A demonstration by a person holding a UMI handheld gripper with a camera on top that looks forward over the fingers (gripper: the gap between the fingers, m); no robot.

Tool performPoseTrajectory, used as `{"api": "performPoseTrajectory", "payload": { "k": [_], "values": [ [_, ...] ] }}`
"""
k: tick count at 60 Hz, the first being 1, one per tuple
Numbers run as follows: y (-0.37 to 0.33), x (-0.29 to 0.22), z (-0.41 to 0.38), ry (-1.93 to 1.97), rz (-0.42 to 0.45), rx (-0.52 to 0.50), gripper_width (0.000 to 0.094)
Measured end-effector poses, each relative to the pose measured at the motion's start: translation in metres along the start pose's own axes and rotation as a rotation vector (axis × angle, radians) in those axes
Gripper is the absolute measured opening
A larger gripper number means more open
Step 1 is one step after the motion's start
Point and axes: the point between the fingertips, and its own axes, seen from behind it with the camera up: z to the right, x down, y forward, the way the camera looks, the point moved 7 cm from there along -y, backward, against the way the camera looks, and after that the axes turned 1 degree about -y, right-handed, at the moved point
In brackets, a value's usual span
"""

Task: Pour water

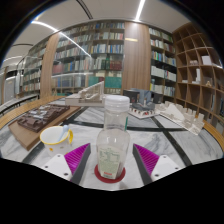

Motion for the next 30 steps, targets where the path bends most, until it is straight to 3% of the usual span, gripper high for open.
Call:
{"api": "performPoseTrajectory", "payload": {
  "k": [18, 30],
  "values": [
    [-0.102, 0.002, 0.005, 0.026, -0.054, 0.016, 0.0851],
    [-0.182, -0.002, 0.01, 0.026, -0.035, 0.021, 0.0853]
  ]
}}
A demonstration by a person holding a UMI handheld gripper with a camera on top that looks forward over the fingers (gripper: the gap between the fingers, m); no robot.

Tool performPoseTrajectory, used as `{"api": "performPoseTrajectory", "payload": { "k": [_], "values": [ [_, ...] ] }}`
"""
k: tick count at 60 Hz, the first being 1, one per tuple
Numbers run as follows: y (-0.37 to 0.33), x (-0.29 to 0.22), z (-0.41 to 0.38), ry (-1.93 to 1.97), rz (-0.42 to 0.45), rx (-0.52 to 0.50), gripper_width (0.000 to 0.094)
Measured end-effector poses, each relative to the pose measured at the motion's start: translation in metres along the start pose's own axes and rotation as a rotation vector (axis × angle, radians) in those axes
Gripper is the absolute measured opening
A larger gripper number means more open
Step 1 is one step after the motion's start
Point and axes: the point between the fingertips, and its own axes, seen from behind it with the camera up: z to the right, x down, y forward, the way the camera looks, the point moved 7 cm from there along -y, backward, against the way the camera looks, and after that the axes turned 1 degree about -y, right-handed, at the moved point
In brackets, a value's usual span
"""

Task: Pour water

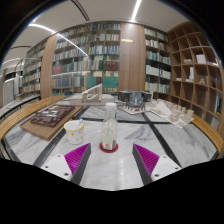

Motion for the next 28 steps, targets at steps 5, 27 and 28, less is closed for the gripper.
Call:
{"api": "performPoseTrajectory", "payload": {
  "k": [5, 27, 28],
  "values": [
    [-0.025, 0.003, 0.003, -0.005, 0.004, 0.003, 0.0853],
    [-0.069, 0.017, 0.023, 0.007, -0.005, 0.029, 0.0853],
    [-0.07, 0.016, 0.023, 0.009, -0.006, 0.029, 0.0853]
  ]
}}
